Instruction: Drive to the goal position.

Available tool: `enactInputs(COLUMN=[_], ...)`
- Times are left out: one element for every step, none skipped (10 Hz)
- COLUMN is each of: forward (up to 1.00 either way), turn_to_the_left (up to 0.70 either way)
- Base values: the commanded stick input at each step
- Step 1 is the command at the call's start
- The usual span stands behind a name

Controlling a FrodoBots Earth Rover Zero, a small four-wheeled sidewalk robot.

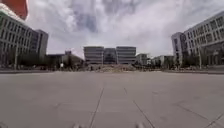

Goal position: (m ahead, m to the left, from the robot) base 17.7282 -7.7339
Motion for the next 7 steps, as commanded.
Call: enactInputs(forward=[0.7, 0.7, 0.7, 0.7, 0.7, 0.7, 0.7], turn_to_the_left=[-0.14, -0.14, -0.14, -0.14, -0.14, -0.14, -0.04])
